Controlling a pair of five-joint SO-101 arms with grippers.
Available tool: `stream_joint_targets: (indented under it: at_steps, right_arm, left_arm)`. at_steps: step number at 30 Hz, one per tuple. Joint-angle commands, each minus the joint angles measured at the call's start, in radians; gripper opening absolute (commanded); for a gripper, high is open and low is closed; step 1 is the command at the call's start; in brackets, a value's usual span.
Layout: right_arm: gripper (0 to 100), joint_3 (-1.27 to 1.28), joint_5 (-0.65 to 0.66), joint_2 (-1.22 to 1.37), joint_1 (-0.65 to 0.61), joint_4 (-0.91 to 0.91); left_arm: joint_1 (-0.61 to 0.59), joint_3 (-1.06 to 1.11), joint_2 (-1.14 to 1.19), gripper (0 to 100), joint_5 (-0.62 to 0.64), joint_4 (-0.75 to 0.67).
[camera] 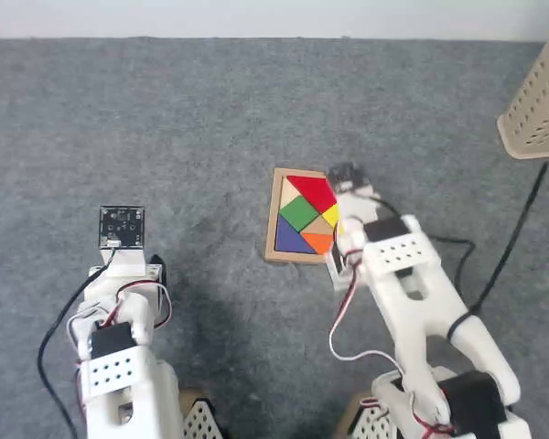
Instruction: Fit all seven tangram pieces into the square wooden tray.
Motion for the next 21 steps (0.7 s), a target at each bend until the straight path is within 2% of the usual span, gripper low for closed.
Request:
stream_joint_targets:
  at_steps: [1, 7, 13, 21]
  right_arm:
    - [11.1, -0.189, 0.015, 0.051, 0.016, 0.019]
    - [11.1, -0.548, -0.104, 0.357, -0.048, 0.019]
    - [11.1, -0.941, -0.133, 0.704, -0.119, 0.093]
    - [11.1, -1.307, -0.141, 0.906, -0.136, 0.246]
  left_arm:
    - [-0.005, -0.004, -0.02, 17, -0.006, -0.026]
    - [-0.005, -0.004, -0.02, 17, -0.006, -0.026]
    - [-0.005, -0.004, -0.02, 17, -0.006, -0.026]
    - [-0.005, -0.004, -0.02, 17, -0.006, -0.026]
